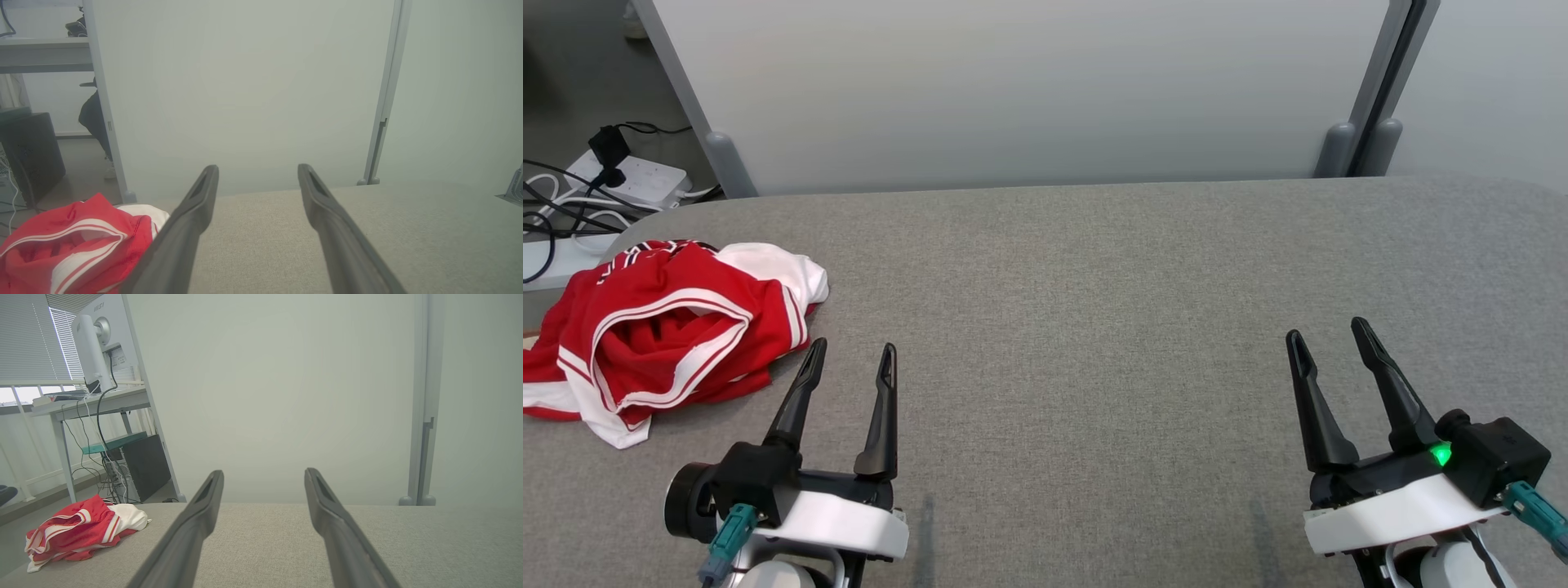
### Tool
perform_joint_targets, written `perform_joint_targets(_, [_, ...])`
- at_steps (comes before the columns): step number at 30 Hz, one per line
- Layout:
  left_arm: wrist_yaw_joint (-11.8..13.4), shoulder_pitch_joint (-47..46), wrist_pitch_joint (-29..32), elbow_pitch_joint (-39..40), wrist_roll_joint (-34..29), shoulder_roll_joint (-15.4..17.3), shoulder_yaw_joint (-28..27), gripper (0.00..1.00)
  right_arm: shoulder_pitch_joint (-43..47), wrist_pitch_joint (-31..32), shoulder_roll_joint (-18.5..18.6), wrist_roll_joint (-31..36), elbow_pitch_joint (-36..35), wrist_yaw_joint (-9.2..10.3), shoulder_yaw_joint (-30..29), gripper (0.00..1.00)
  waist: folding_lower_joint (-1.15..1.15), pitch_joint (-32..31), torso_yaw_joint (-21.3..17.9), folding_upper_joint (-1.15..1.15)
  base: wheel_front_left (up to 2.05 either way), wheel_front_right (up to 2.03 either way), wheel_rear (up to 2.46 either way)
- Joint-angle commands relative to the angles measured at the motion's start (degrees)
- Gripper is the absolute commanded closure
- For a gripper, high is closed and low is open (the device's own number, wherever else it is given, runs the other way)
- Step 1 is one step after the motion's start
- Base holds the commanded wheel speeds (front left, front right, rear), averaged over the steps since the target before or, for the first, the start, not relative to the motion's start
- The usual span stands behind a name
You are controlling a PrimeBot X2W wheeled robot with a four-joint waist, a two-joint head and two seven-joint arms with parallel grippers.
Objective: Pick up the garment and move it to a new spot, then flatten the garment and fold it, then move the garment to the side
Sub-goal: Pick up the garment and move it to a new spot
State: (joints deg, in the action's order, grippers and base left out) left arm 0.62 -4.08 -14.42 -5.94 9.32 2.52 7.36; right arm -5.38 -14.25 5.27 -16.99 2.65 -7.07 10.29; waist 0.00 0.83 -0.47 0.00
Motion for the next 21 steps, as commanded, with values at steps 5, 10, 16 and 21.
perform_joint_targets(5, [1.20,-3.38,-0.58,0.69,0.21,0.36,-1.82,0.00,-1.67,-0.74,0.18,0.67,-1.56,-0.42,1.39,0.00,0.00,0.03,0.95,0.00,0.00,0.00,0.00])
perform_joint_targets(10, [1.68,-3.65,-0.58,1.01,-0.35,0.36,-1.81,0.00,-1.56,-0.74,0.13,0.72,-1.69,-0.42,1.57,0.00,0.00,0.08,2.73,0.00,0.00,0.00,0.00])
perform_joint_targets(16, [2.23,-3.70,-0.58,1.30,-0.50,0.36,-2.19,0.00,-1.54,-0.74,0.15,0.69,-1.73,-0.42,1.98,0.00,0.00,0.07,5.15,0.00,0.00,0.00,0.00])
perform_joint_targets(21, [2.77,-3.36,-0.58,1.47,-0.33,0.36,-2.48,0.00,-1.53,-0.74,0.28,0.70,-1.77,-0.42,2.34,0.00,0.00,-0.12,7.69,0.00,0.00,0.00,0.00])
